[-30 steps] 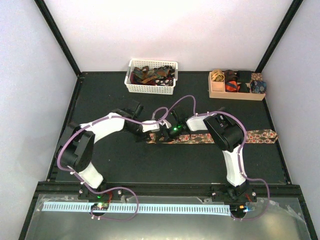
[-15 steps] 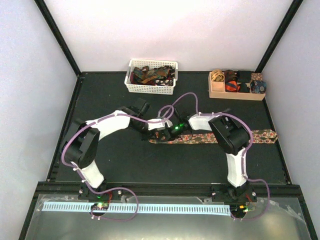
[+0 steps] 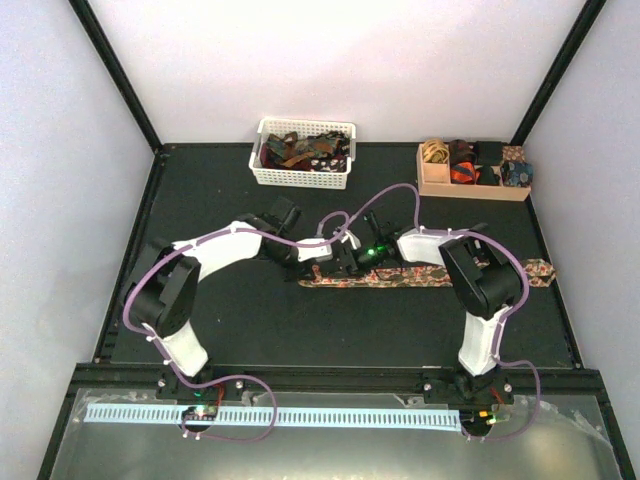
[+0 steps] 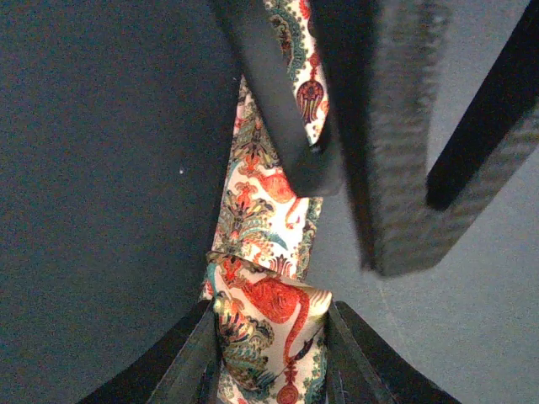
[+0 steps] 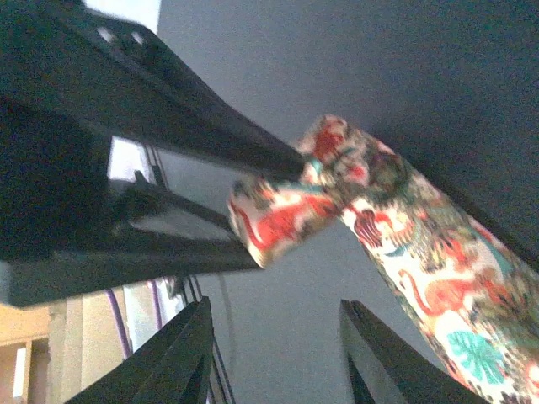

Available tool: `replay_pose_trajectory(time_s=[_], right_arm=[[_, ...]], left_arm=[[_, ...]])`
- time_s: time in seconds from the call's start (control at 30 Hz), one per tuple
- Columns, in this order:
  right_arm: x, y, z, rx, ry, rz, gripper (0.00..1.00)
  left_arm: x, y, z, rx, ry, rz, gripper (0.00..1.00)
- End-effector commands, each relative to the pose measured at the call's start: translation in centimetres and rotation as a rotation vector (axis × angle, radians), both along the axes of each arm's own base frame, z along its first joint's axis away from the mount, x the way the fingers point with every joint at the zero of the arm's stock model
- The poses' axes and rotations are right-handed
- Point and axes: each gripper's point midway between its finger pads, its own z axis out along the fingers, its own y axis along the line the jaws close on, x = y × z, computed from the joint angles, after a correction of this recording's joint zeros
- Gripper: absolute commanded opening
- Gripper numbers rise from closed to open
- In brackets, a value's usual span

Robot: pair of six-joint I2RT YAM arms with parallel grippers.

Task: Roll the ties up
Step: Roll the tie at the center of the board.

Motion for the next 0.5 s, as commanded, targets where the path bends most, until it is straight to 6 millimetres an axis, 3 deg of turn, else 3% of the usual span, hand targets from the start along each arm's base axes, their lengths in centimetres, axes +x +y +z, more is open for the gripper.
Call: replay_pose_trajectory(time_s=[0.0, 0.47], right_arm=[[1.7, 1.6, 2.5, 0.103, -0.009, -0.049, 0.44], [1.7, 2.8, -0.1, 0.054, 0.074, -0.077, 0.39]], left_arm=[[0.8, -1.1, 0.4, -0.014, -0.015, -0.001, 0.35], [1.3, -1.8, 0.3, -0.011, -0.018, 0.016, 0.36]])
